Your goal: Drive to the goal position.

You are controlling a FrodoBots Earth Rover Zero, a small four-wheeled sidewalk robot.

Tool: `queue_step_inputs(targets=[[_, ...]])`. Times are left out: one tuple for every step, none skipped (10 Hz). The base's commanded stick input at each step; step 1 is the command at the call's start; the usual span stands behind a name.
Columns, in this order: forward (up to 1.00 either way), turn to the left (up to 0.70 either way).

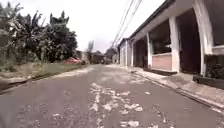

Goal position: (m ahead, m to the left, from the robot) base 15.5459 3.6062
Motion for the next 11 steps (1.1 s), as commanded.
queue_step_inputs(targets=[[0.70,0.00],[0.70,0.00],[0.70,0.00],[0.70,0.00],[0.70,0.00],[0.70,0.00],[0.70,0.00],[0.70,0.00],[0.70,0.00],[0.70,0.00],[0.70,0.00]])
